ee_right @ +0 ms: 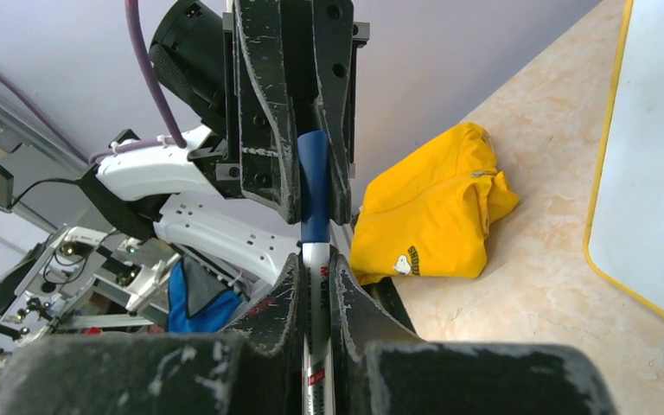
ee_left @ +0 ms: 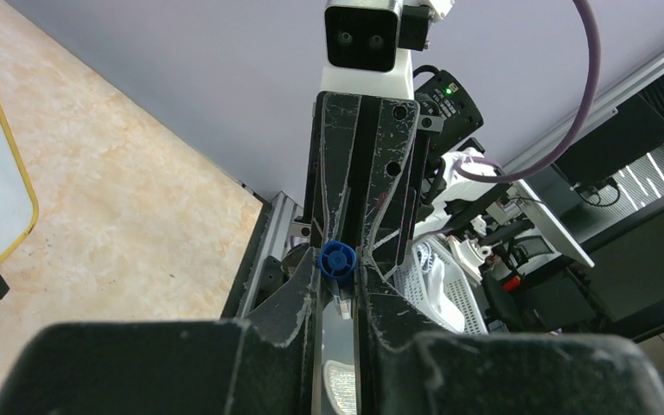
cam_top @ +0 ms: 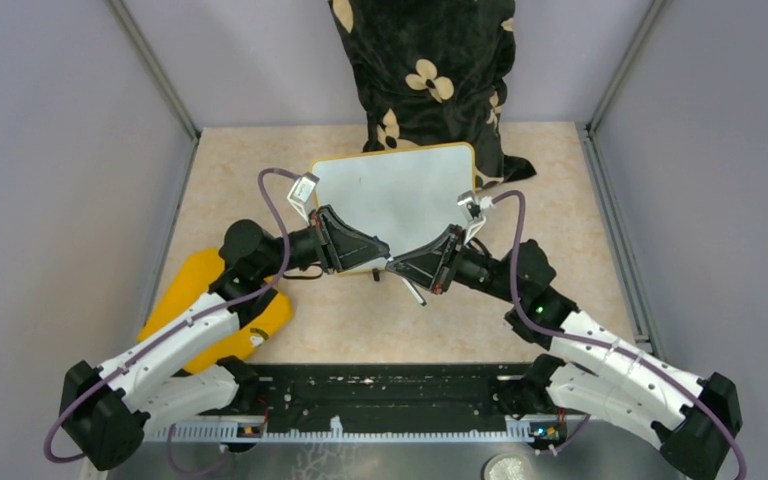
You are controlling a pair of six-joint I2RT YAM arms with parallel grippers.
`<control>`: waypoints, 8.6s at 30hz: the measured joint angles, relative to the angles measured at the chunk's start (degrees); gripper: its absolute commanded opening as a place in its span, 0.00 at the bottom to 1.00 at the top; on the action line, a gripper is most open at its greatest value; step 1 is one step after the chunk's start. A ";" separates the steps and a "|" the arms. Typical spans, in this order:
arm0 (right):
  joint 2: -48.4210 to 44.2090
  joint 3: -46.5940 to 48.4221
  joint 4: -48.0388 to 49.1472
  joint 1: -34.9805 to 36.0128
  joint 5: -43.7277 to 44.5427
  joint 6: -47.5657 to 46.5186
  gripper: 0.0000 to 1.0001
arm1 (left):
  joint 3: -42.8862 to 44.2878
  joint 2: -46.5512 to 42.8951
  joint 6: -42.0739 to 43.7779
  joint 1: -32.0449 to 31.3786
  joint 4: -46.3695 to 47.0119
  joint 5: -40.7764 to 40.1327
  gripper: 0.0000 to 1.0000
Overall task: Write a sentence on the whiteboard
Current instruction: Open the whiteboard marker at the center of the board, then place the pen cap at the center of the board, then write a sentence on the whiteboard.
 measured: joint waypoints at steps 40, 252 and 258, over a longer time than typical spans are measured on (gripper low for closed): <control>-11.98 3.26 -43.08 -0.11 36.00 -10.97 0.00 | 9.88 13.51 26.75 2.69 -62.42 -31.43 0.00; 12.59 16.68 7.85 -3.72 5.40 7.78 0.48 | 1.07 2.89 -16.20 1.25 25.73 -28.00 0.00; 13.66 16.98 9.11 -3.72 6.82 8.90 0.44 | 1.05 2.91 -16.65 1.22 24.96 -30.21 0.00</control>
